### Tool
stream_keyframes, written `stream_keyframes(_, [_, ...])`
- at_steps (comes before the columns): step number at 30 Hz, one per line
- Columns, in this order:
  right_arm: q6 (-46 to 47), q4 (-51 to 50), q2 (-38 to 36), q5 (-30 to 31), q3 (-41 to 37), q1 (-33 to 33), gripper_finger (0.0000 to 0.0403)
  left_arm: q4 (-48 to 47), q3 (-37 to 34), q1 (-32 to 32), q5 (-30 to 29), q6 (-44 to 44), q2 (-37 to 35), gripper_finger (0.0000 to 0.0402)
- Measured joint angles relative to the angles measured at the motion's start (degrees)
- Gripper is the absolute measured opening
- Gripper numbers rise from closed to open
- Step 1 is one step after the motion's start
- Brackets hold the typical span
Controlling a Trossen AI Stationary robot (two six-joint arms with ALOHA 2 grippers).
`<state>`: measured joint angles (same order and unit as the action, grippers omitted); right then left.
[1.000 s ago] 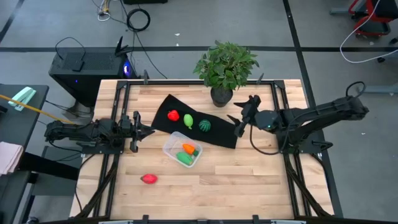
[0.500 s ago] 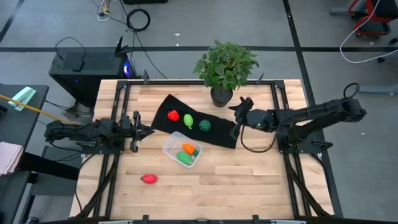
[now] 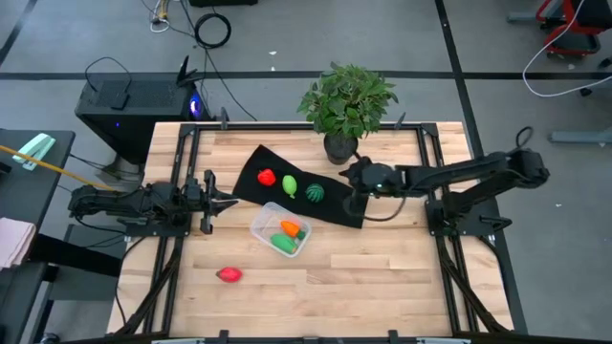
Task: Pick and placing Produce into tupperware
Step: Put the green watermelon into the transparent bin
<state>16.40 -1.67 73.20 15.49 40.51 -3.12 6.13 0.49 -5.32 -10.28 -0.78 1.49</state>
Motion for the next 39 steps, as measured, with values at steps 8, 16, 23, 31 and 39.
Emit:
stream_keyframes(8, [-4.4, 0.3, 10.9, -3.8, 6.6, -0.6, 0.0377, 0.0, 0.0, 0.0, 0.0, 0.0, 0.0, 0.0059])
stream_keyframes(16, [-14.9, -2.6, 18.8, -4.9, 12.0, 0.4, 0.0375, 0.0, 0.0, 0.0, 0.0, 0.0, 0.0, 0.0052])
stream_keyframes(23, [-18.6, -3.7, 21.1, -6.0, 12.5, -0.6, 0.0378, 0.0, 0.0, 0.0, 0.0, 0.0, 0.0, 0.0056])
stream_keyframes(31, [-19.0, -2.7, 22.7, -9.9, 12.7, -3.3, 0.038, 0.0, 0.0, 0.0, 0.0, 0.0, 0.0, 0.0054])
stream_keyframes(39, [-21.2, -2.7, 25.4, -11.0, 15.8, -3.5, 0.0394, 0.0, 0.0, 0.0, 0.0, 0.0, 0.0, 0.0055])
